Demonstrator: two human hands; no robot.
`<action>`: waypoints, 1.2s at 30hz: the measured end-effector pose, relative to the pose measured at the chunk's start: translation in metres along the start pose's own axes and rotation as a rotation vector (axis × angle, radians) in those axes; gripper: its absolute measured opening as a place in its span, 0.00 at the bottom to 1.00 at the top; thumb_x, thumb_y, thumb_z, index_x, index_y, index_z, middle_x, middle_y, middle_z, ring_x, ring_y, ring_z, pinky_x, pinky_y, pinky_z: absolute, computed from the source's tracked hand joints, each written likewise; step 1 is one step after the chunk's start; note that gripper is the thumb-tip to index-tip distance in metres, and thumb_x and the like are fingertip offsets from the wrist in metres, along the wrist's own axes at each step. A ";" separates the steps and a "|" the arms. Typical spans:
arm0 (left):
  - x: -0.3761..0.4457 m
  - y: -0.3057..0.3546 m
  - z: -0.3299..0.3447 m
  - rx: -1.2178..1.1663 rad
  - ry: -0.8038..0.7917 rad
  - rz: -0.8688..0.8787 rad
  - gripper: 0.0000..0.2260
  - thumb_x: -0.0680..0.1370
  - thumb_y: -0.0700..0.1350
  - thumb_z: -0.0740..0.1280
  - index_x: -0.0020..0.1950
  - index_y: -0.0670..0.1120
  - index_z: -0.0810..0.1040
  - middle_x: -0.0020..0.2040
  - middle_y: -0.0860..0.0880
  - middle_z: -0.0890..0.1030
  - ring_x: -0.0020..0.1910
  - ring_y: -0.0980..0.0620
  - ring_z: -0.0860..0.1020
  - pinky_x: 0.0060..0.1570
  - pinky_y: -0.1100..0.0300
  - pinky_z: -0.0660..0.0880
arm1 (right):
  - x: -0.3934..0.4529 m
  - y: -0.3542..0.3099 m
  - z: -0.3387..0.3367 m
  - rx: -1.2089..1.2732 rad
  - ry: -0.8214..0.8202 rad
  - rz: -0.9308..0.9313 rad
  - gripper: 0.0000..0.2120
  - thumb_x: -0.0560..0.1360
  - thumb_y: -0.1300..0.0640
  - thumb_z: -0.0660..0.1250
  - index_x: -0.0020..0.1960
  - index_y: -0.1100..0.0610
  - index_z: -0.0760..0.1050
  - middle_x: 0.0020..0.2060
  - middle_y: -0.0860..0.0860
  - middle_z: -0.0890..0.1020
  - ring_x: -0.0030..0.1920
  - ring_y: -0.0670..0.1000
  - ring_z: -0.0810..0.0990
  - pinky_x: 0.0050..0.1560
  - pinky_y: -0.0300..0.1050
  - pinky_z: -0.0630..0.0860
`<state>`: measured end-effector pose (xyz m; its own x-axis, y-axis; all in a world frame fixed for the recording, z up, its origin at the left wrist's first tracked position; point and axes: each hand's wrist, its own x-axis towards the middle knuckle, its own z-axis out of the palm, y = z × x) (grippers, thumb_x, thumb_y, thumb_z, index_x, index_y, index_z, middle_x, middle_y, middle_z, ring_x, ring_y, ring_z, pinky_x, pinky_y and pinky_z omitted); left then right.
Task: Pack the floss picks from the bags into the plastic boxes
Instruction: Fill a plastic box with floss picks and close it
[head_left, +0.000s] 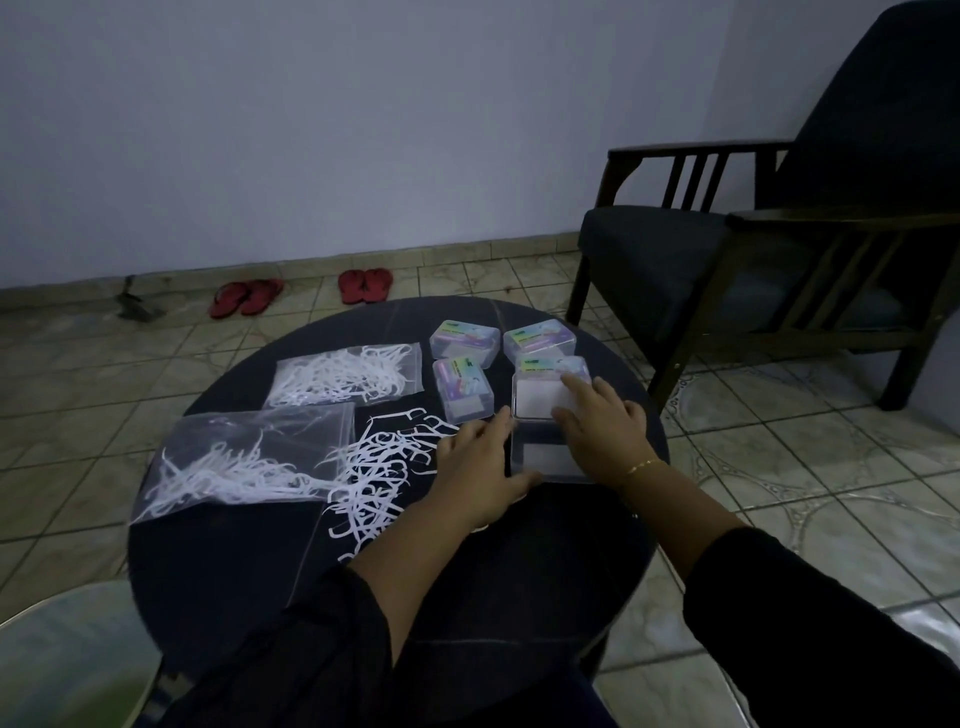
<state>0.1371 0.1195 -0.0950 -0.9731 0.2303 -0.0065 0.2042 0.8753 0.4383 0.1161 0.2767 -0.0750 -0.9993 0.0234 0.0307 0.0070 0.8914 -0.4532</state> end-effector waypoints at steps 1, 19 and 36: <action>0.000 0.000 0.000 0.008 -0.001 -0.003 0.39 0.75 0.60 0.65 0.78 0.51 0.46 0.75 0.48 0.59 0.73 0.48 0.54 0.70 0.52 0.50 | -0.001 -0.001 0.000 0.011 0.011 -0.017 0.23 0.81 0.49 0.54 0.75 0.48 0.55 0.75 0.53 0.59 0.76 0.52 0.52 0.73 0.58 0.47; -0.097 -0.080 -0.024 0.038 0.348 0.094 0.23 0.70 0.51 0.53 0.59 0.53 0.80 0.58 0.59 0.77 0.59 0.54 0.70 0.58 0.60 0.57 | -0.089 -0.044 0.036 -0.239 0.043 -0.382 0.17 0.77 0.53 0.60 0.65 0.48 0.75 0.61 0.46 0.74 0.64 0.52 0.67 0.60 0.50 0.59; -0.127 -0.094 -0.017 0.138 0.338 0.020 0.20 0.76 0.57 0.65 0.68 0.56 0.73 0.66 0.60 0.73 0.65 0.53 0.65 0.55 0.60 0.54 | -0.095 -0.068 0.049 -0.183 -0.145 -0.362 0.24 0.79 0.56 0.57 0.75 0.49 0.59 0.72 0.48 0.62 0.71 0.51 0.59 0.68 0.49 0.58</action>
<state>0.2392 0.0006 -0.1206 -0.9443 0.1148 0.3085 0.2138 0.9264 0.3099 0.2088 0.1919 -0.0910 -0.9333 -0.3580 0.0277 -0.3518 0.8963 -0.2701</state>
